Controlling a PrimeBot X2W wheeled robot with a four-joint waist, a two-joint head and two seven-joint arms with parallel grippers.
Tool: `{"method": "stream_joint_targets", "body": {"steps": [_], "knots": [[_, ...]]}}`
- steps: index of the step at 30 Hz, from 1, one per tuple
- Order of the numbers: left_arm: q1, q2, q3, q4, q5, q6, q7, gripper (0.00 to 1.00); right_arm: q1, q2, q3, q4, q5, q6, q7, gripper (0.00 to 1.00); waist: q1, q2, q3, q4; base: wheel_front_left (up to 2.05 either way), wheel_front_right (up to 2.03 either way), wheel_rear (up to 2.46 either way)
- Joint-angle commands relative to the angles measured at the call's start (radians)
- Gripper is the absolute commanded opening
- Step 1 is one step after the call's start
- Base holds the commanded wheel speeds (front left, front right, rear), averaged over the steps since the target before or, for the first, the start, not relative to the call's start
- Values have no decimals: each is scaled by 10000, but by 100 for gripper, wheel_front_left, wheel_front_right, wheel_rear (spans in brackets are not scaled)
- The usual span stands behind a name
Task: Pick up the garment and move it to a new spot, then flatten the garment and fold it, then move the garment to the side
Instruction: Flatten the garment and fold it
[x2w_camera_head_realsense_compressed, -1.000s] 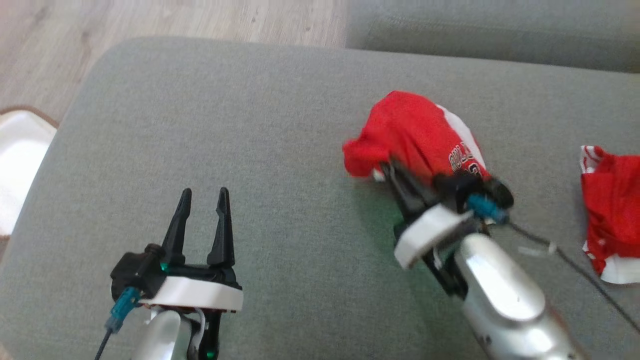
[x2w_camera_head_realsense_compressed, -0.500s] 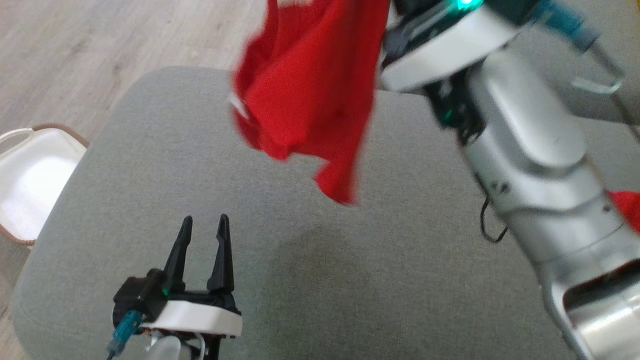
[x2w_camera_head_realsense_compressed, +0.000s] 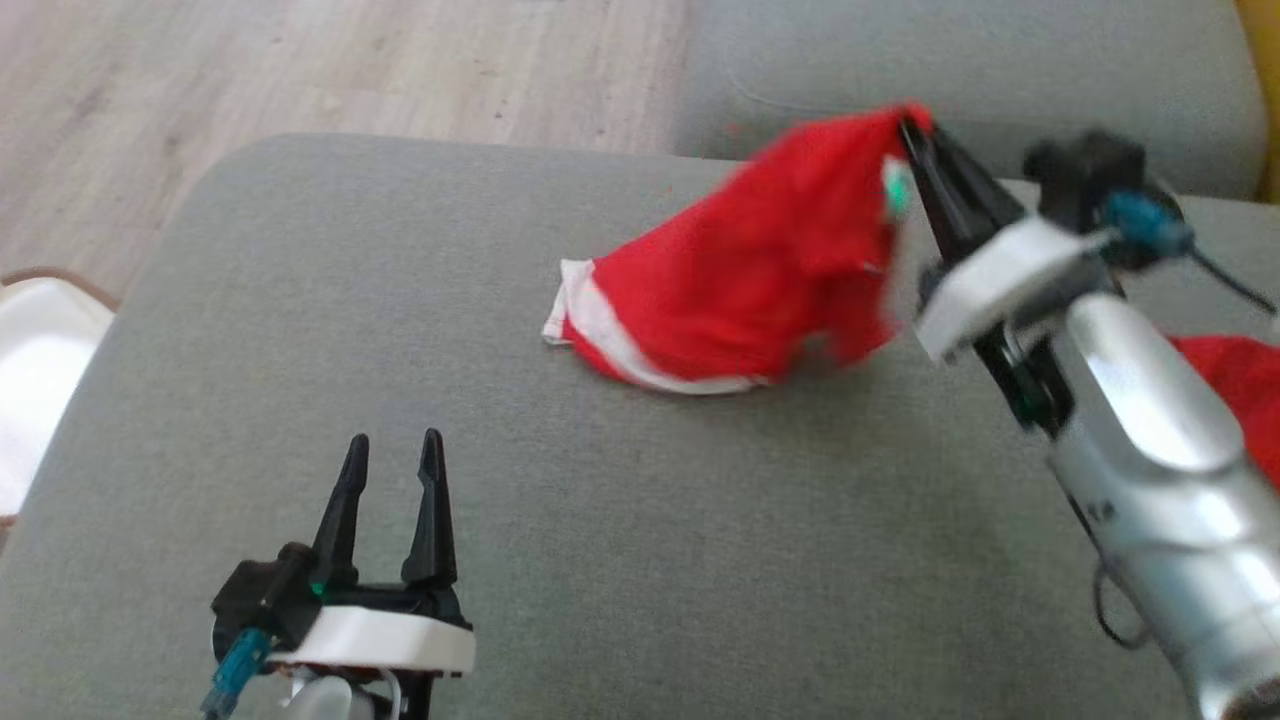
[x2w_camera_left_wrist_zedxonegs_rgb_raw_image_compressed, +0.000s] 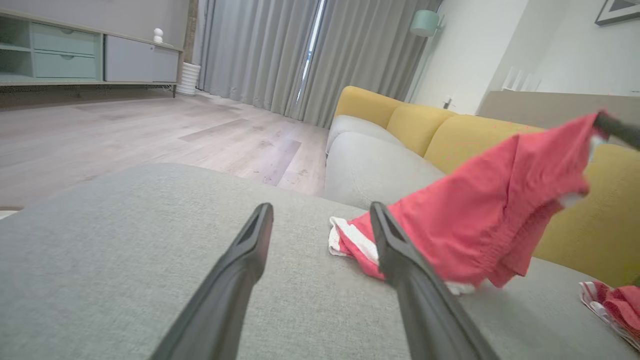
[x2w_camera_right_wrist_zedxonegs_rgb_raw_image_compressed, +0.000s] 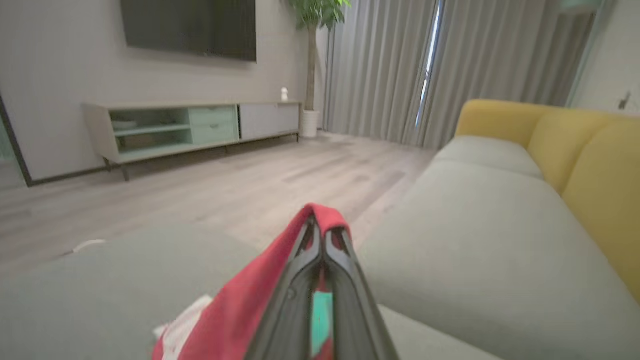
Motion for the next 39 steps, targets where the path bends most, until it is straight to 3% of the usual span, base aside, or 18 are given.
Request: {"method": "stream_joint_targets", "body": {"steps": [1,7,11,22,29,30,31,35,39], "knots": [[-484,-6,259,-330,-2,-21,-80,100,-176,-19,63,-360,-105,-7,9,0,-1,0,119,-178,0,0,0],[-537,-8,243,-303,20,-33,-80,100,853,-208,-124,-122,-583,-7,171,0,-1,0,199,-531,0,0,0],[-578,-8,265,-296,64,-43,-80,100,1261,216,-215,-210,-841,-7,116,0,-1,0,252,-714,0,0,0],[-666,-9,258,-287,72,-79,-80,100,1825,1644,902,-1573,-941,-7,218,0,-1,0,355,-800,0,0,0],[-683,-10,338,-316,30,-81,-80,100,2151,1927,1754,-1582,-666,-7,394,0,-1,0,489,-804,0,0,0],[-699,-10,332,-313,25,-82,-80,100,2203,1932,1979,-1592,-554,-7,365,21,-1,0,512,-794,0,0,0],[-719,-10,319,-307,19,-84,-80,100,2255,1934,2178,-1589,-421,-7,326,100,-1,0,530,-779,0,0,0],[-799,-10,249,-269,-12,-81,-80,100,2263,1938,2617,-1443,-156,-7,287,100,-1,0,572,-735,0,0,0],[-772,-10,338,-275,-16,-57,-80,100,2294,1939,1873,-1270,-240,-7,-56,100,-1,0,586,-808,0,0,0]]}}
